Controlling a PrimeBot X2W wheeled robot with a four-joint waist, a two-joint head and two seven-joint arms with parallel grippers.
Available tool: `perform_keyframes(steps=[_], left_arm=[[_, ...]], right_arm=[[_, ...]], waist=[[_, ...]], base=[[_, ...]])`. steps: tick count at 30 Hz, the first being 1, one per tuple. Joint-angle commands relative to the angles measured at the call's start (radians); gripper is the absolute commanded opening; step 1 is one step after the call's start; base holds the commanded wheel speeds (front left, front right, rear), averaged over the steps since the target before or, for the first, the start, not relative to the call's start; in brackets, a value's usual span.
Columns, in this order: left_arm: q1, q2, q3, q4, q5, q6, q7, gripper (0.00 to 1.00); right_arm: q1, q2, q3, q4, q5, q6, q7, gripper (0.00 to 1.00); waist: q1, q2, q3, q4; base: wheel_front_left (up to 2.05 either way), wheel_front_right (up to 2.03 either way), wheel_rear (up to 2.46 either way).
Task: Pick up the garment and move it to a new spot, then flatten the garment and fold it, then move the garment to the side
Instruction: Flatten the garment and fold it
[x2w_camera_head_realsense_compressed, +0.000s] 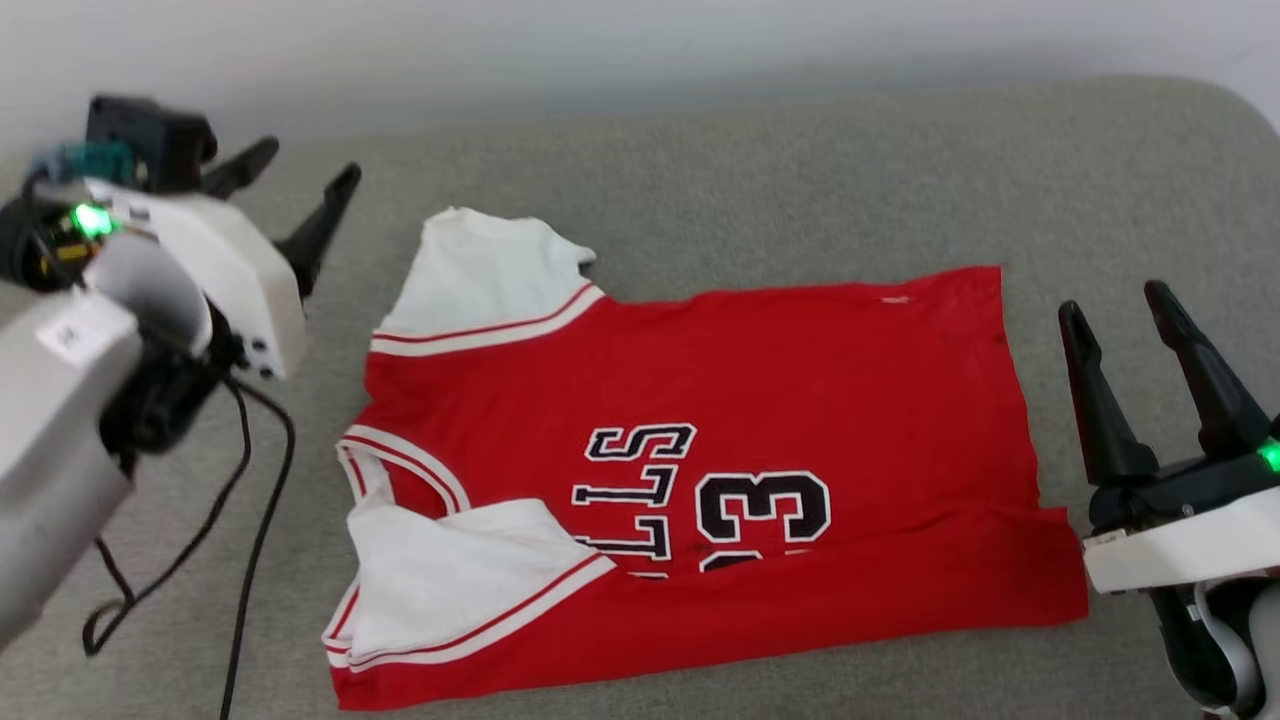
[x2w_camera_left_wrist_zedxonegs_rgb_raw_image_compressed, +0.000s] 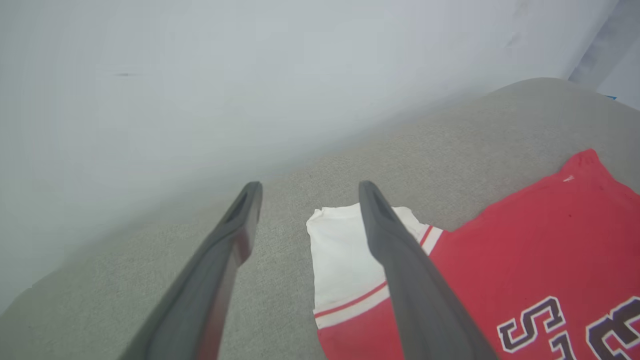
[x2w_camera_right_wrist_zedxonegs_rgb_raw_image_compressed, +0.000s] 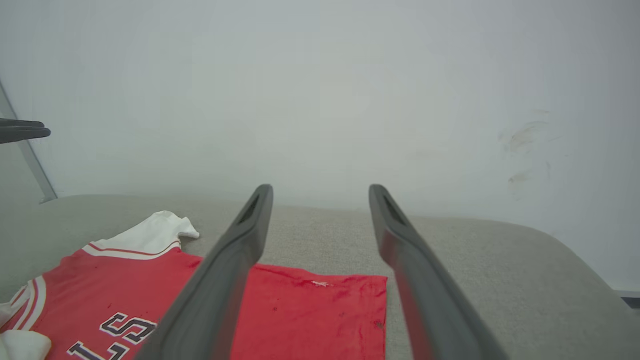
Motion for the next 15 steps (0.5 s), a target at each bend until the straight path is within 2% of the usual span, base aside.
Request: perform_keyframes(steps=[1,5,9,13,15], left_arm=[[-0.043,-0.010,0.002,0.028,-0.002,-0.013,0.032,1.00],[-0.170,-0.044,-0.013,0.128,-0.010,-0.063,0.171,1.00],[-0.268,-0.061,-0.040,0.218,-0.043,-0.109,0.363,1.00],[-0.348,-0.070,-0.068,0.275,-0.058,-0.132,0.531,1.00],[-0.381,-0.078,-0.076,0.295,-0.056,-0.136,0.579,1.00]], right_arm=[[-0.021,0.015,0.002,-0.019,-0.010,-0.001,0.003,1.00],[-0.043,0.037,0.022,-0.059,-0.031,-0.001,0.008,1.00],[-0.072,0.050,0.035,-0.073,-0.038,-0.001,0.003,1.00],[-0.094,0.056,0.039,-0.077,-0.047,-0.001,-0.007,1.00],[-0.104,0.058,0.041,-0.078,-0.049,-0.001,-0.012,1.00]], waist=[[0.0000,0.0000,0.070,-0.040],[0.0000,0.0000,0.148,-0.078],[0.0000,0.0000,0.209,-0.114],[0.0000,0.0000,0.258,-0.138],[0.0000,0.0000,0.279,-0.146]], base=[[0.00,0.00,0.00],[0.00,0.00,0.00],[0.00,0.00,0.00],[0.00,0.00,0.00],[0.00,0.00,0.00]])
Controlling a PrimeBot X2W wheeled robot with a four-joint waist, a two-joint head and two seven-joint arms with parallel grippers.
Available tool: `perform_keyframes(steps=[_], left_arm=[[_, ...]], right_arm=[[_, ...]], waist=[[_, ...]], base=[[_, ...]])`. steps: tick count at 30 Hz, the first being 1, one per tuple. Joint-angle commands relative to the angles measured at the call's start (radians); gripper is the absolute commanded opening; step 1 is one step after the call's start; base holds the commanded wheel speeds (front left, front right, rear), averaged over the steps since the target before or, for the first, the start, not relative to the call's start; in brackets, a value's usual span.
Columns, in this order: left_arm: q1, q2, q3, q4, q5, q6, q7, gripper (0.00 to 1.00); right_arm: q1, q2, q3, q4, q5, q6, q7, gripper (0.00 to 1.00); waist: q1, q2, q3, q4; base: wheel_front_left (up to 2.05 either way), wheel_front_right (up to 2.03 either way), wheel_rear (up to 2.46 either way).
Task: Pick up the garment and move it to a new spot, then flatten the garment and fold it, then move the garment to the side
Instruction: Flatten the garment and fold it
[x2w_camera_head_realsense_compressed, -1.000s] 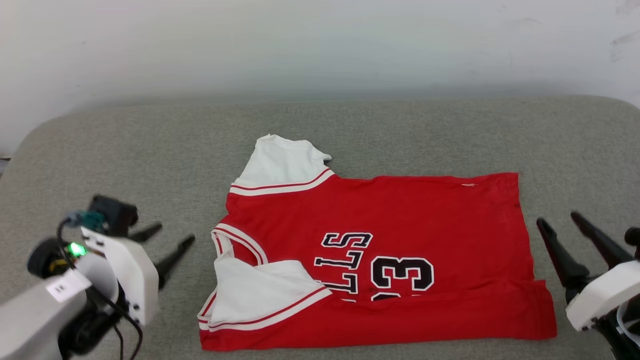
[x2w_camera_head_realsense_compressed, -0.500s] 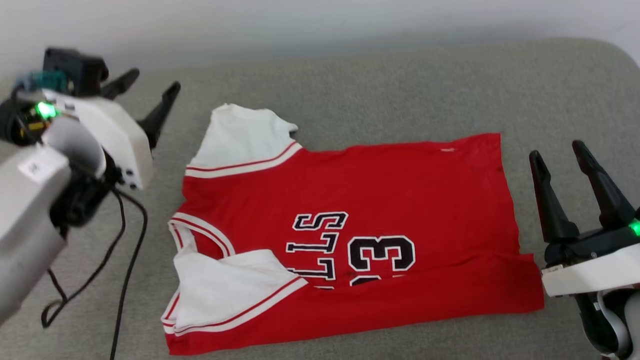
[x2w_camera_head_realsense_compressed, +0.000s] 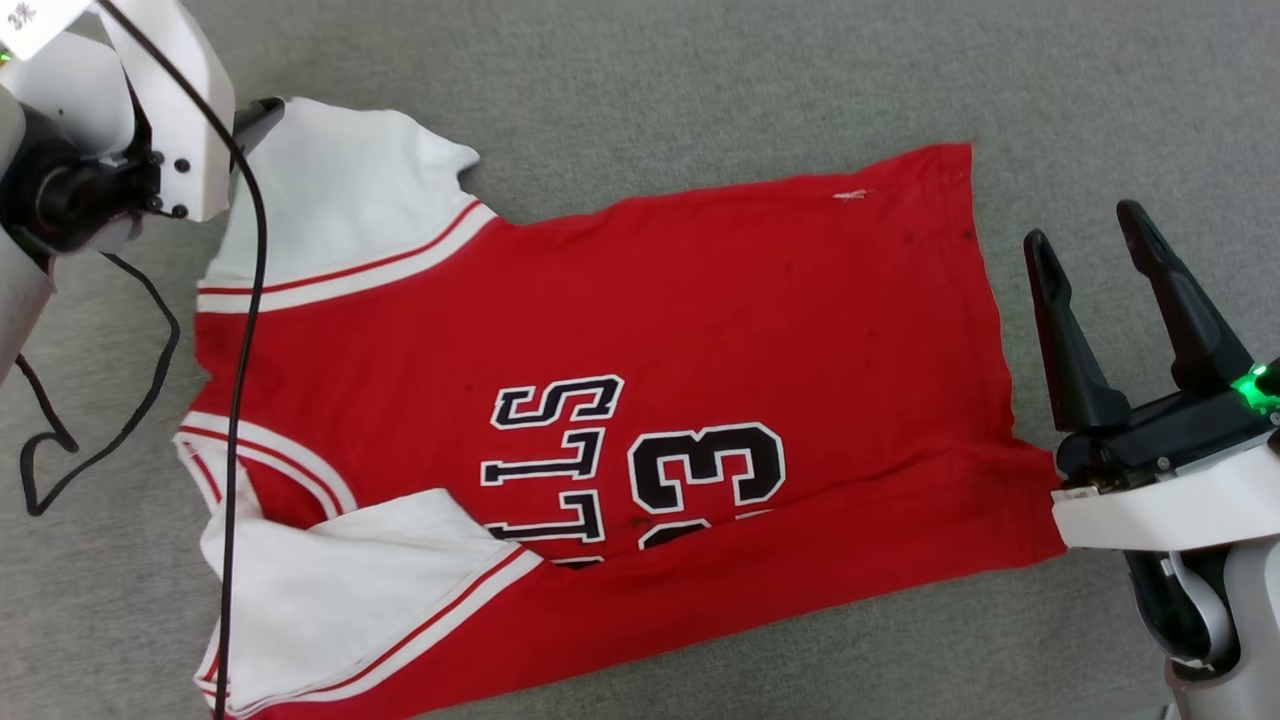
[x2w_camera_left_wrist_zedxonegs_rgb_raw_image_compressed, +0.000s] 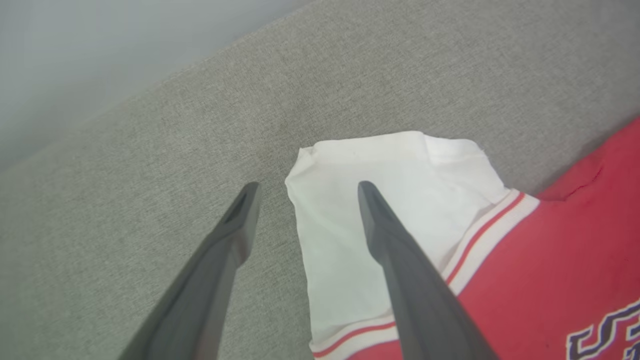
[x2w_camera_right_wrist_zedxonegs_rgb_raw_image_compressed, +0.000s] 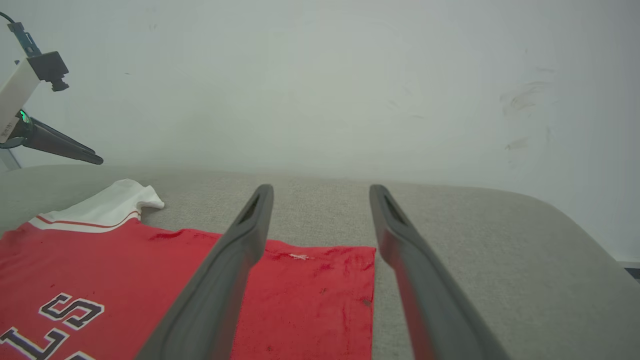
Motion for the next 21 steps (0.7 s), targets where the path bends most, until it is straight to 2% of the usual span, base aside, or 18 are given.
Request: perform_keyframes(steps=[1,5,8,15,16,17,18,21], left_arm=[[-0.022,-0.010,-0.008,0.015,0.001,-0.004,0.030,1.00],[-0.059,-0.018,-0.049,0.061,0.045,0.003,0.089,1.00],[-0.074,-0.033,-0.064,0.092,0.073,0.006,0.076,1.00],[-0.024,-0.052,-0.121,0.157,0.081,-0.031,0.124,1.00],[-0.017,-0.058,-0.123,0.159,0.077,-0.036,0.126,0.81],[-0.013,-0.063,-0.122,0.160,0.073,-0.042,0.122,0.07],[-0.010,-0.069,-0.121,0.159,0.072,-0.044,0.107,0.00],[-0.008,-0.078,-0.115,0.163,0.071,-0.051,0.069,0.00]], right_arm=[[-0.018,0.008,0.001,-0.003,-0.004,-0.001,-0.007,1.00],[-0.037,0.011,0.005,-0.001,-0.005,-0.001,-0.015,1.00],[-0.050,0.014,0.016,0.001,-0.005,-0.001,-0.018,1.00],[-0.060,-0.001,0.020,0.012,0.007,-0.001,-0.021,1.00],[-0.060,-0.001,0.018,0.013,0.006,-0.001,-0.020,1.00],[-0.060,-0.002,0.018,0.013,0.007,-0.001,-0.019,1.00],[-0.062,-0.002,0.018,0.013,0.008,-0.001,-0.016,1.00],[-0.065,-0.004,0.019,0.010,0.009,-0.001,-0.008,1.00]], waist=[[-0.0002,0.0000,0.043,-0.030],[-0.0002,0.0000,0.077,-0.038],[-0.0002,0.0000,0.098,-0.044],[-0.0002,0.0000,0.103,-0.040],[-0.0002,0.0000,0.101,-0.039],[-0.0002,0.0000,0.099,-0.037],[-0.0002,0.0000,0.098,-0.036],[-0.0002,0.0000,0.094,-0.030]], base=[[0.00,0.00,0.00],[0.00,0.00,0.00],[0.00,0.00,0.00],[0.00,0.00,0.00],[0.00,0.00,0.00],[0.00,0.00,0.00],[0.00,0.00,0.00],[0.00,0.00,0.00]])
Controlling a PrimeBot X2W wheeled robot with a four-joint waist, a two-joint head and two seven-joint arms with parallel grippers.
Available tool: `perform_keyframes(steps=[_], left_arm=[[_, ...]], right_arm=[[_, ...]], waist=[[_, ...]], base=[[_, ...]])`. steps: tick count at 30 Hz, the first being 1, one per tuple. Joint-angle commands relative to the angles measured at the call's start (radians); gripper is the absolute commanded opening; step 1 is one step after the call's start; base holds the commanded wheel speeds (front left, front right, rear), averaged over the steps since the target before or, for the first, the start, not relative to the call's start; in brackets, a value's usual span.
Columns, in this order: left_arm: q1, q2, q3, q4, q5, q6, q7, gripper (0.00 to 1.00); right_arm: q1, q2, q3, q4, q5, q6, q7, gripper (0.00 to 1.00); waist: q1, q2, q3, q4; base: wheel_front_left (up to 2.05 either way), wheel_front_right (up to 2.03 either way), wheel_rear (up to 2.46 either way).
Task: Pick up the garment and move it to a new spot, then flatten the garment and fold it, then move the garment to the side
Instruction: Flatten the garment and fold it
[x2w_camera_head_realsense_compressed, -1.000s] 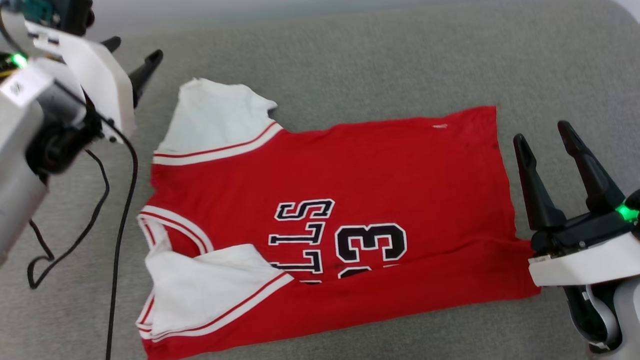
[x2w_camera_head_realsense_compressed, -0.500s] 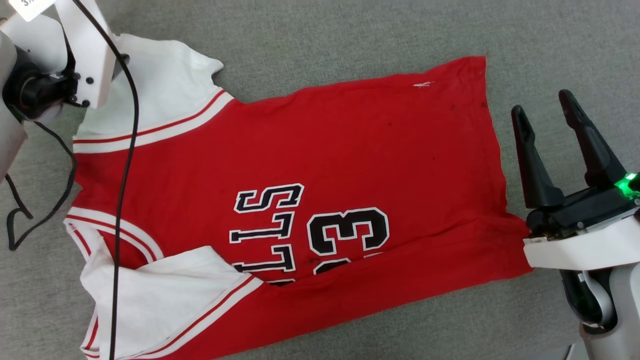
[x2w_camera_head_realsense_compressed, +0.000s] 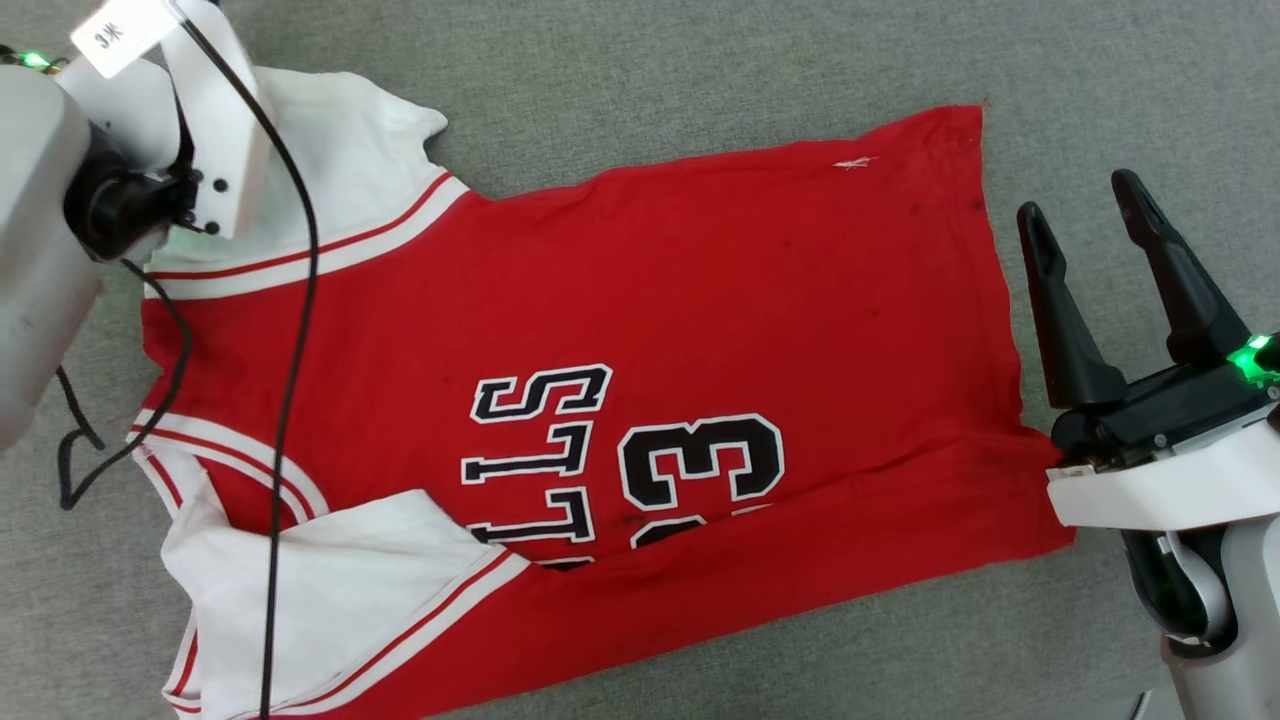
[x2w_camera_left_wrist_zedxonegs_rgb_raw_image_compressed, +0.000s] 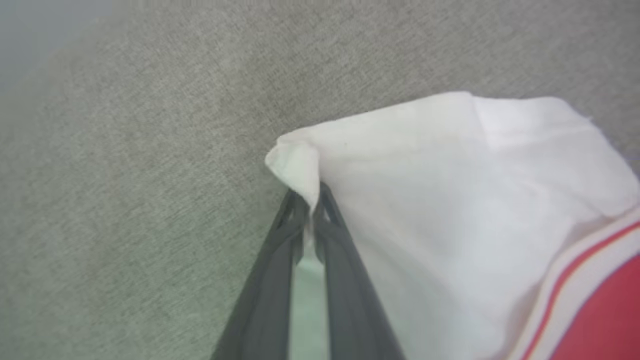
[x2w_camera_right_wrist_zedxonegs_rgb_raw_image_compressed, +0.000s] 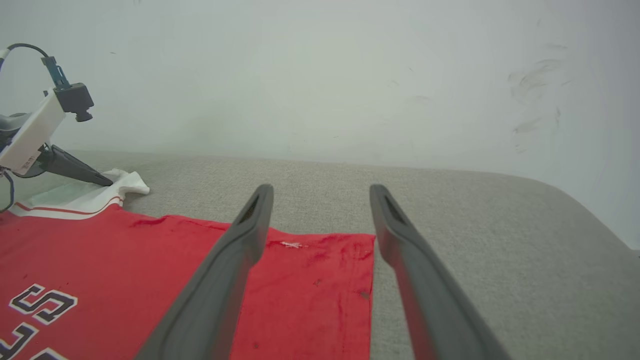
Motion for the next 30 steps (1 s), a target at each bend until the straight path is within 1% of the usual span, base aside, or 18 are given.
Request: perform_keyframes(steps=[1,4,5,9,11,15,20,22,25,27,30], left_arm=[[0.042,-0.008,-0.014,0.015,0.009,-0.006,-0.017,0.00],[0.036,-0.020,-0.008,0.015,0.010,-0.012,-0.061,0.00],[0.029,-0.033,-0.004,0.009,0.018,-0.016,-0.114,0.00],[0.035,-0.059,-0.004,-0.004,0.024,-0.023,-0.187,0.00],[0.043,-0.072,-0.010,-0.017,0.032,-0.025,-0.220,0.00],[0.049,-0.090,-0.023,-0.052,0.042,-0.029,-0.271,0.00],[0.050,-0.097,-0.038,-0.104,0.056,-0.031,-0.312,0.00],[0.045,-0.099,-0.041,-0.125,0.061,-0.030,-0.323,0.00],[0.031,-0.100,-0.044,-0.156,0.066,-0.031,-0.334,0.00],[0.022,-0.101,-0.047,-0.175,0.074,-0.031,-0.339,0.00],[0.007,-0.105,-0.048,-0.200,0.085,-0.028,-0.347,0.00]], right_arm=[[-0.018,-0.007,-0.004,-0.002,0.004,-0.001,0.005,1.00],[-0.032,-0.032,-0.022,-0.005,-0.004,-0.001,0.022,1.00],[-0.060,-0.073,-0.040,-0.005,-0.009,-0.001,0.069,1.00],[-0.113,-0.154,-0.044,-0.020,-0.002,-0.001,0.188,1.00],[-0.144,-0.199,-0.033,-0.019,0.022,-0.001,0.274,1.00],[-0.203,-0.291,-0.005,0.017,0.109,-0.001,0.480,1.00],[-0.274,-0.389,0.058,0.104,0.218,-0.001,0.759,1.00],[-0.307,-0.413,0.083,0.143,0.251,-0.001,0.843,1.00],[-0.358,-0.432,0.119,0.207,0.276,-0.001,0.934,1.00],[-0.394,-0.430,0.141,0.244,0.284,-0.001,0.972,1.00],[-0.444,-0.422,0.177,0.299,0.273,-0.001,1.001,1.00]], waist=[[-0.0001,0.0000,-0.003,0.006],[-0.0001,0.0000,-0.018,0.019],[-0.0001,0.0000,-0.041,0.038],[-0.0001,0.0000,-0.075,0.074],[-0.0001,0.0000,-0.090,0.092],[-0.0001,0.0000,-0.111,0.127],[-0.0001,0.0000,-0.118,0.161],[-0.0001,0.0000,-0.115,0.175],[-0.0001,0.0000,-0.102,0.196],[-0.0001,0.0000,-0.091,0.209],[-0.0001,0.0000,-0.071,0.229]], base=[[0.00,0.00,0.00],[0.00,0.00,0.00],[0.00,0.00,0.00],[0.00,0.00,0.00],[0.00,0.00,0.00],[0.00,0.00,0.00],[0.00,0.00,0.00],[0.00,0.00,0.00],[0.00,0.00,0.00],[0.00,0.00,0.00],[0.00,0.00,0.00]])
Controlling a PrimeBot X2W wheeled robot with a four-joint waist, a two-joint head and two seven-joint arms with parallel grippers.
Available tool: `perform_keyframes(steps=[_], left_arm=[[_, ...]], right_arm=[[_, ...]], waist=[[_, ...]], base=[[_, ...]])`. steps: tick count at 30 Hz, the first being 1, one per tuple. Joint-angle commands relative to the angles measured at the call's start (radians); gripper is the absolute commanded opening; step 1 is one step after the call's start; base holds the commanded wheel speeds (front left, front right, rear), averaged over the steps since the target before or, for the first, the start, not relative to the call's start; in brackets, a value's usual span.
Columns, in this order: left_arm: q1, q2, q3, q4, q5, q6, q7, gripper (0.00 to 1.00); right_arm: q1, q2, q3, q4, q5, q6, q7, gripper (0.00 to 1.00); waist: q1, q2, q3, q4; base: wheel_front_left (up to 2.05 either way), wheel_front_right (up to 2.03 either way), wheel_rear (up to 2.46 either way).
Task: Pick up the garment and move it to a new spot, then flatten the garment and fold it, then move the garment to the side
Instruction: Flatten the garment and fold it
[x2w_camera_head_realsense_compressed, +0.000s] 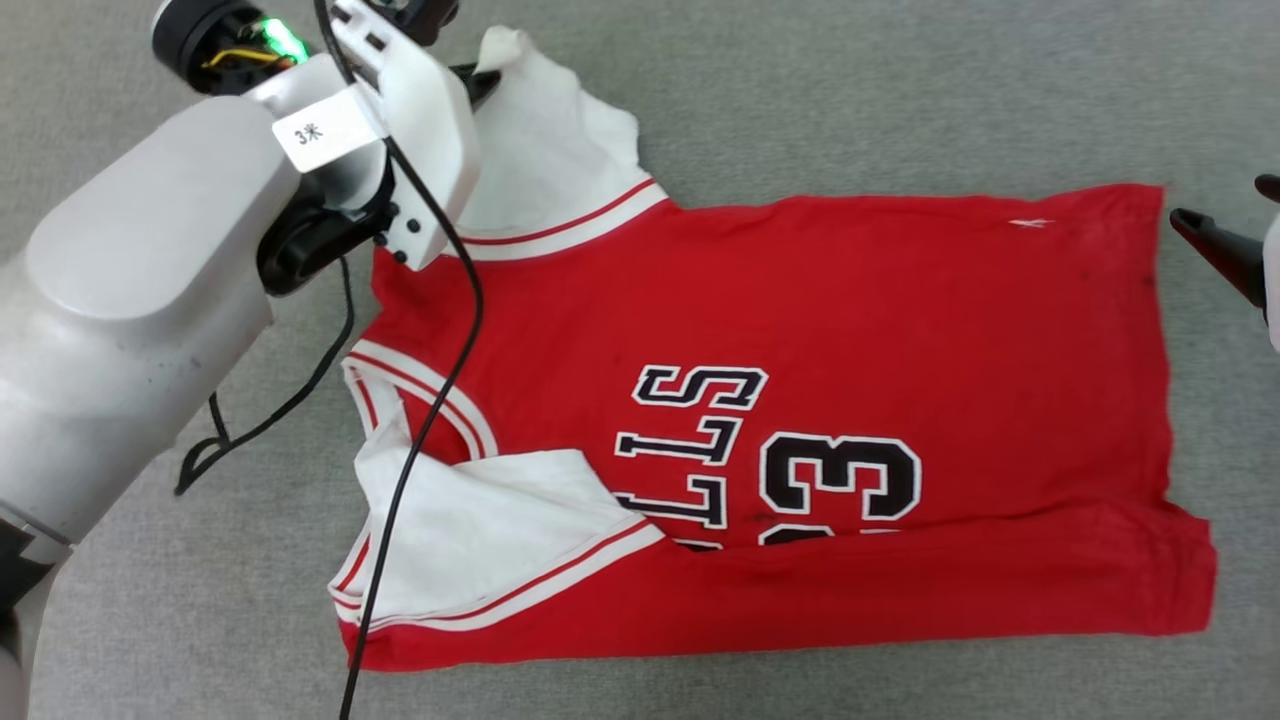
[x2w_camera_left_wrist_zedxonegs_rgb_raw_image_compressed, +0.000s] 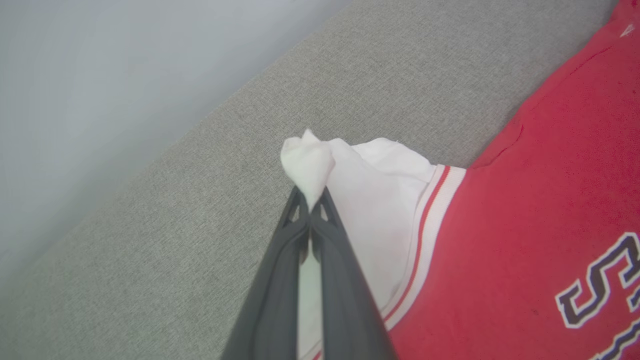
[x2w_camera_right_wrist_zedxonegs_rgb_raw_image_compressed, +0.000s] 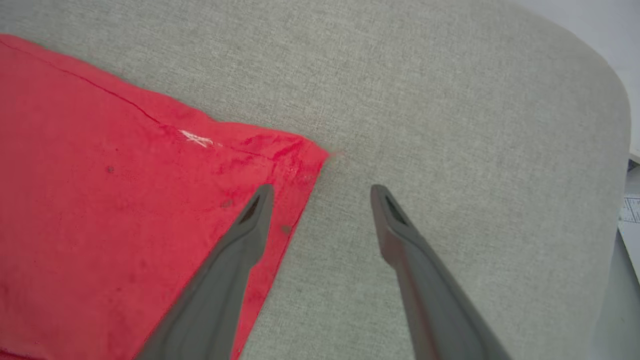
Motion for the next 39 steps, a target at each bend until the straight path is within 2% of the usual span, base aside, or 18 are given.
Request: perform_keyframes(steps=[1,8,10,11,14,15,16,21,27,32,39], left_arm=[[-0.013,-0.001,-0.004,-0.009,0.009,0.006,-0.006,0.00],[-0.037,-0.005,-0.001,-0.069,0.029,0.020,-0.019,0.00],[-0.040,-0.003,-0.001,-0.082,0.032,0.022,-0.024,0.00],[-0.038,0.002,-0.001,-0.094,0.031,0.024,-0.027,0.00],[-0.031,0.006,0.000,-0.099,0.027,0.027,-0.032,0.00],[-0.029,0.008,0.000,-0.099,0.026,0.028,-0.034,0.00],[-0.025,0.011,0.001,-0.099,0.024,0.029,-0.036,0.00],[-0.010,0.025,0.011,-0.090,0.013,0.032,-0.057,0.00],[0.043,0.051,0.017,-0.093,-0.005,0.041,-0.091,0.00],[0.122,0.084,0.019,-0.130,-0.024,0.064,-0.129,0.00],[0.246,0.151,-0.003,-0.214,-0.044,0.111,-0.157,0.00]], right_arm=[[-0.023,0.011,0.010,0.020,-0.003,-0.001,0.005,1.00],[-0.096,0.063,0.051,0.180,-0.022,-0.001,-0.021,1.00],[-0.091,0.078,0.074,0.213,-0.006,-0.001,-0.024,1.00],[-0.063,0.090,0.127,0.256,0.015,0.001,-0.005,1.00],[-0.042,0.087,0.160,0.288,0.036,0.001,-0.005,1.00],[-0.042,0.080,0.167,0.291,0.037,0.001,-0.016,0.26],[-0.046,0.074,0.168,0.294,0.040,0.001,-0.029,0.00],[-0.078,0.053,0.160,0.298,0.044,-0.001,-0.123,0.00],[-0.088,0.062,0.164,0.292,0.041,-0.001,-0.245,0.00],[-0.043,0.072,0.177,0.285,0.057,-0.001,-0.343,0.00],[0.047,0.055,0.195,0.259,0.078,-0.001,-0.410,0.00]], waist=[[0.0000,0.0000,0.018,0.017],[0.0000,0.0000,0.073,0.060],[0.0000,0.0000,0.084,0.067],[0.0000,0.0000,0.091,0.071],[0.0000,0.0000,0.091,0.069],[0.0000,0.0000,0.090,0.068],[0.0000,0.0000,0.088,0.065],[0.0000,0.0000,0.058,0.049],[0.0000,0.0000,-0.002,0.033],[0.0000,0.0000,-0.069,0.031],[0.0000,0.0000,-0.155,0.037]], base=[[0.00,0.00,0.00],[0.00,0.00,0.00],[0.00,0.00,0.00],[0.00,0.00,0.00],[0.00,0.00,0.00],[0.00,0.00,0.00],[0.00,0.00,0.00],[0.00,0.00,0.00],[0.00,0.00,0.00],[0.00,0.00,0.00],[0.00,0.00,0.00]])
